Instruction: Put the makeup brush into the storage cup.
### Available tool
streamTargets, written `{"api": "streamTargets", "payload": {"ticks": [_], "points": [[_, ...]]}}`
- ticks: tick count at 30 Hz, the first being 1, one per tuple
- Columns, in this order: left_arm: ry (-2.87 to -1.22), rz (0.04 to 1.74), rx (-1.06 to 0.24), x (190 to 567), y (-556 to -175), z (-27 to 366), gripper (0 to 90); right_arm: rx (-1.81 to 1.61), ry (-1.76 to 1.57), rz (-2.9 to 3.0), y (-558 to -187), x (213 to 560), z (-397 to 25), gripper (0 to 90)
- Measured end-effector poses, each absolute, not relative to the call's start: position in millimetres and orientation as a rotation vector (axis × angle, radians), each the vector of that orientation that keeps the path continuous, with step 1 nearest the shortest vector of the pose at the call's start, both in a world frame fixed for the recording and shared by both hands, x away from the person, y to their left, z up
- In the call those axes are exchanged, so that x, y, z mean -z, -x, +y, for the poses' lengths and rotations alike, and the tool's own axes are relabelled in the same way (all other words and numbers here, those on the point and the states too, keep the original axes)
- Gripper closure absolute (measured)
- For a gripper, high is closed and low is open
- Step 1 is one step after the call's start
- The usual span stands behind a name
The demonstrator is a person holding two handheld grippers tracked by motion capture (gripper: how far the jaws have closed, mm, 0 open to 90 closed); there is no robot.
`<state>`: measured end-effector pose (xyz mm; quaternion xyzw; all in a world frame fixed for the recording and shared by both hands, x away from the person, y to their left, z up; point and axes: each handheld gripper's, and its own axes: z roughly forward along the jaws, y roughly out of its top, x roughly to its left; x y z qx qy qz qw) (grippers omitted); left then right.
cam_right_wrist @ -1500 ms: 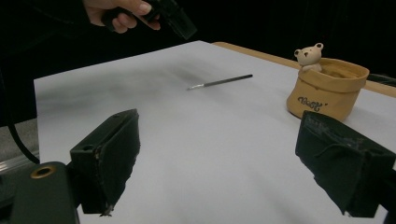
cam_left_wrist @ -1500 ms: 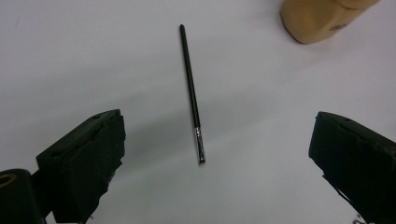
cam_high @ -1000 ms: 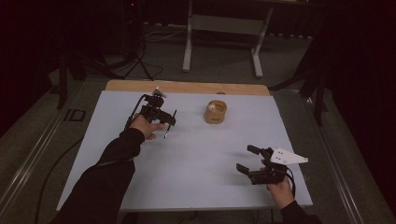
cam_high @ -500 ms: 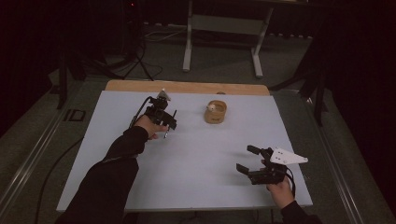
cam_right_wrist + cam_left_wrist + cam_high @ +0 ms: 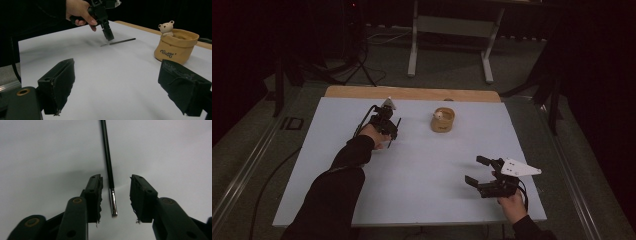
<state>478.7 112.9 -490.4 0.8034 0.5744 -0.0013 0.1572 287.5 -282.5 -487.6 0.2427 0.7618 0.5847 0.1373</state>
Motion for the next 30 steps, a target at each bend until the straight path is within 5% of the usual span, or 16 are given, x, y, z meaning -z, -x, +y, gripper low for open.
{"api": "streamTargets", "payload": {"ticks": [13,21,30], "points": [[-2.355,1.626,0.018,506,-485,107,69.6,-1.691,-0.701,2.199,-287,487,-283,13.8],[-2.376,1.621,-0.015,507,-486,109,83.4,-1.687,-0.706,2.203,-287,487,-283,13.8],[-2.413,1.578,-0.051,503,-486,112,85.4,-1.689,-0.71,2.197,-287,486,-284,13.9]]}}
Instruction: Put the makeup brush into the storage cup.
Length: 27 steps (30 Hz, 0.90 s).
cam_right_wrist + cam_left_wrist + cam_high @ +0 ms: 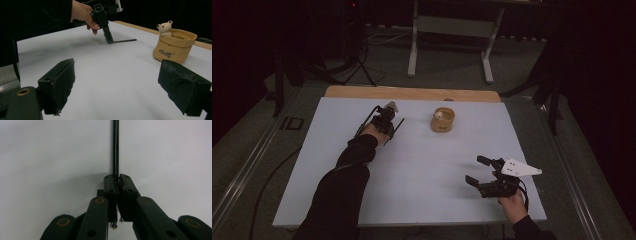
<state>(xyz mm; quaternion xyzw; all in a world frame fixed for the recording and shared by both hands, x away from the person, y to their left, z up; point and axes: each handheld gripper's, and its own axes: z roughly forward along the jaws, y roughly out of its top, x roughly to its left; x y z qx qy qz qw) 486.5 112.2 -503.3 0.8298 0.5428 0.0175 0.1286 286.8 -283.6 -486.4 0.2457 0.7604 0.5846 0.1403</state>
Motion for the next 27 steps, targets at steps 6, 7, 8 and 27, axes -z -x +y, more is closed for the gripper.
{"api": "streamTargets", "payload": {"ticks": [6,7,8,27], "points": [[-2.423,1.539,-0.023,495,-481,118,85.5,-1.689,-0.721,2.192,-288,487,-285,13.9],[-2.423,1.528,-0.032,492,-480,120,85.5,-1.687,-0.723,2.192,-288,487,-285,13.9],[-2.422,1.529,-0.029,491,-479,121,85.5,-1.688,-0.722,2.191,-288,487,-285,13.9],[-2.41,1.431,-0.041,460,-458,145,85.6,-1.678,-0.737,2.192,-288,488,-285,14.0]]}}
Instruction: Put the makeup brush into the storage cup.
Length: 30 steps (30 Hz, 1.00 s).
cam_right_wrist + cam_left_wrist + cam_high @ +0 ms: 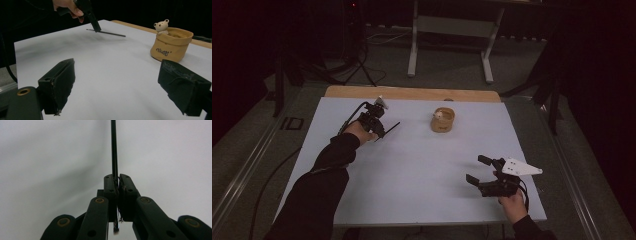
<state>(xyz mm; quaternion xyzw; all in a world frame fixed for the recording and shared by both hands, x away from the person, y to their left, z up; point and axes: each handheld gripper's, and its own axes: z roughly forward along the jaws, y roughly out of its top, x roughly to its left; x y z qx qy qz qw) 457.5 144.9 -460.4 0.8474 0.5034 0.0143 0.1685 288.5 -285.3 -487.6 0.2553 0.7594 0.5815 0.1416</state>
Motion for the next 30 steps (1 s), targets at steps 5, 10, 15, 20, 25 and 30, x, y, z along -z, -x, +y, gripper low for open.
{"api": "streamTargets", "payload": {"ticks": [5,10,15,20,25,30], "points": [[-2.417,1.394,-0.03,452,-450,149,85.6,-1.677,-0.738,2.19,-288,488,-285,14.0],[-2.428,1.343,-0.011,445,-441,149,85.6,-1.675,-0.74,2.194,-288,488,-285,14.0],[-2.457,1.289,0.008,444,-431,148,85.6,-1.674,-0.741,2.193,-288,488,-285,14.0],[-2.456,1.259,0.026,440,-422,148,85.7,-1.669,-0.741,2.194,-289,488,-284,14.0],[-2.47,1.207,0.043,435,-415,142,85.6,-1.666,-0.743,2.198,-289,488,-284,14.0],[-2.482,1.147,0.055,431,-407,133,85.6,-1.665,-0.741,2.195,-289,488,-284,14.0]]}}
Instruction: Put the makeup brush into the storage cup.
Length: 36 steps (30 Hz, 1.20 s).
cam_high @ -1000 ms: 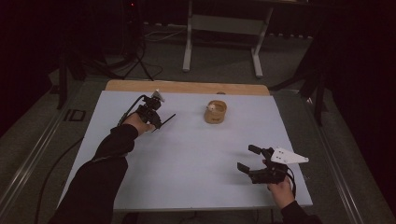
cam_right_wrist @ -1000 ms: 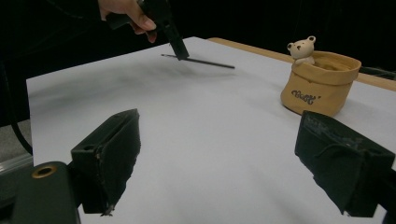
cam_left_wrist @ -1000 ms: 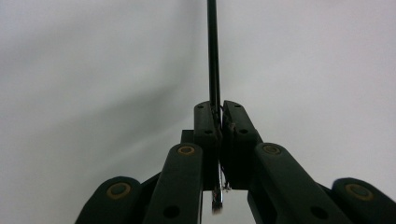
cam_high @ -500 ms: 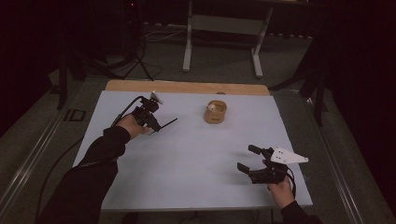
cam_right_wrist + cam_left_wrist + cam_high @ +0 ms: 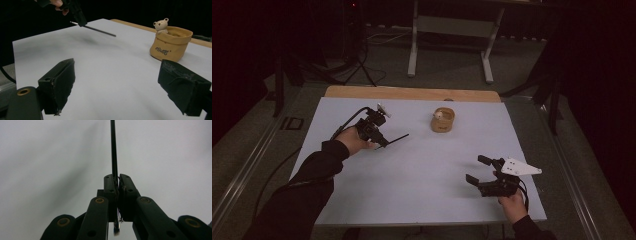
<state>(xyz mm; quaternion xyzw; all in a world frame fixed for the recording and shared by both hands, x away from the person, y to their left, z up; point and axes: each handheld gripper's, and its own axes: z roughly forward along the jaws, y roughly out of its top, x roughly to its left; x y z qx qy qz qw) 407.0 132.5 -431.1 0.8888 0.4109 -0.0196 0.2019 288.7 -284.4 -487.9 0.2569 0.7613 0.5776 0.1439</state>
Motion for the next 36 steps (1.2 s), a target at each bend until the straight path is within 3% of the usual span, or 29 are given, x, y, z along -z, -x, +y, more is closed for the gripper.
{"api": "streamTargets", "payload": {"ticks": [29,36], "points": [[-2.545,0.924,0.173,421,-390,70,85.6,-1.537,-0.837,2.161,-289,476,-281,12.8],[-2.534,0.899,0.197,417,-390,55,85.5,-1.427,-0.66,2.129,-287,457,-270,12.4]]}}
